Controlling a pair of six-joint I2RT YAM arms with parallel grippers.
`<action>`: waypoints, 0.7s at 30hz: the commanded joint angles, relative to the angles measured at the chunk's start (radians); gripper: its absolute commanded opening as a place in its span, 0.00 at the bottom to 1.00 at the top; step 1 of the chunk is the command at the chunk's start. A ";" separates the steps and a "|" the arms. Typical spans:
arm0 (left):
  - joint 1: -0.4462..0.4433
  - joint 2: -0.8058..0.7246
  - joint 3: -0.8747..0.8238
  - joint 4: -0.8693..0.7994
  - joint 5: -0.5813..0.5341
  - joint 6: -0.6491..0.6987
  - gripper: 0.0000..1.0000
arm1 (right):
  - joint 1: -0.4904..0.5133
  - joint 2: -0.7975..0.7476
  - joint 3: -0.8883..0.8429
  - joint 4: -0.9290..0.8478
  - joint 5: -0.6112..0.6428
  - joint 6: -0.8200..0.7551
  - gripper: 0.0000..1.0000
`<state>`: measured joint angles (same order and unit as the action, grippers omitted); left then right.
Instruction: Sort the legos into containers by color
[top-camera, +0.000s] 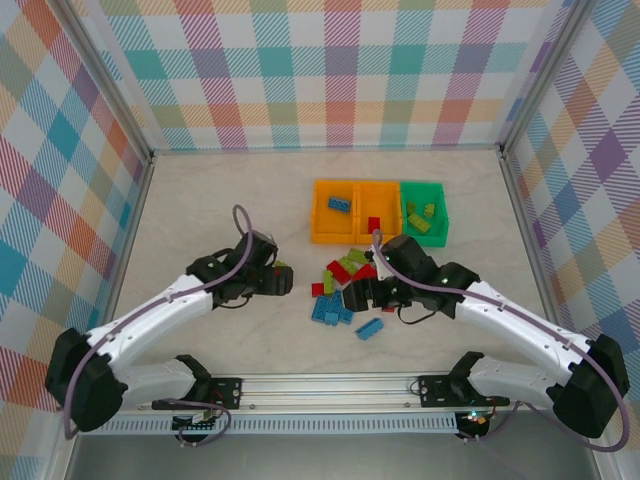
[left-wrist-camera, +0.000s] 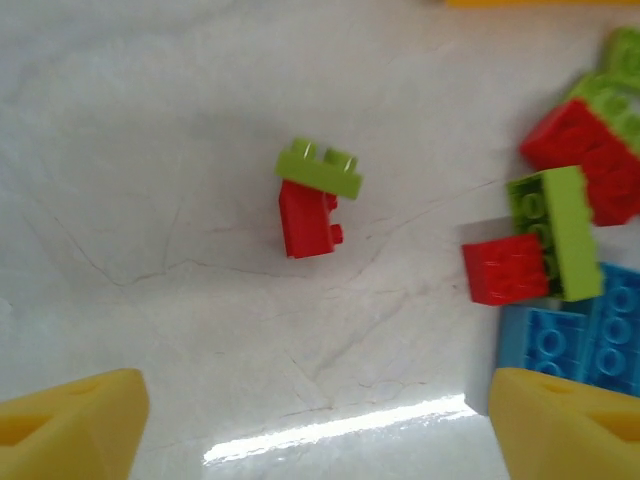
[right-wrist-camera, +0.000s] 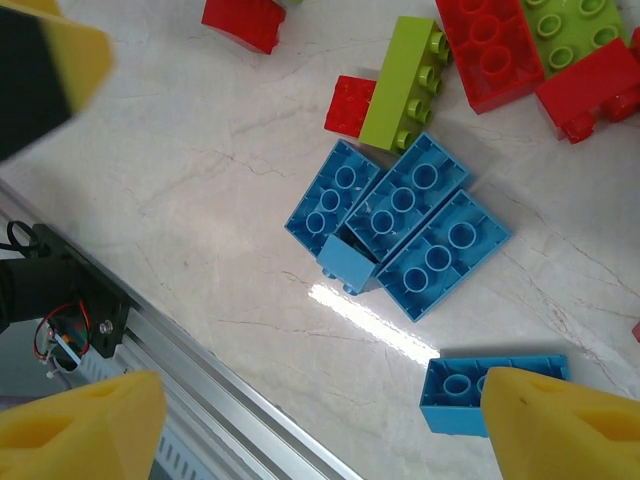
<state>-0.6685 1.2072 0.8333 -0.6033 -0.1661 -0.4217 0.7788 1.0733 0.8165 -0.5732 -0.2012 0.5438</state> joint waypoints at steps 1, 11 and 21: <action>0.009 0.072 -0.031 0.147 -0.007 -0.030 0.83 | 0.003 -0.021 -0.004 0.010 0.013 0.011 0.89; 0.017 0.261 -0.032 0.316 -0.107 -0.006 0.60 | 0.004 -0.036 -0.010 0.038 0.035 0.020 1.00; 0.023 0.371 -0.041 0.409 -0.093 -0.006 0.38 | 0.004 -0.081 -0.024 0.042 0.073 0.035 1.00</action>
<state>-0.6563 1.5692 0.7849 -0.2520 -0.2481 -0.4305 0.7788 1.0149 0.7963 -0.5438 -0.1513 0.5659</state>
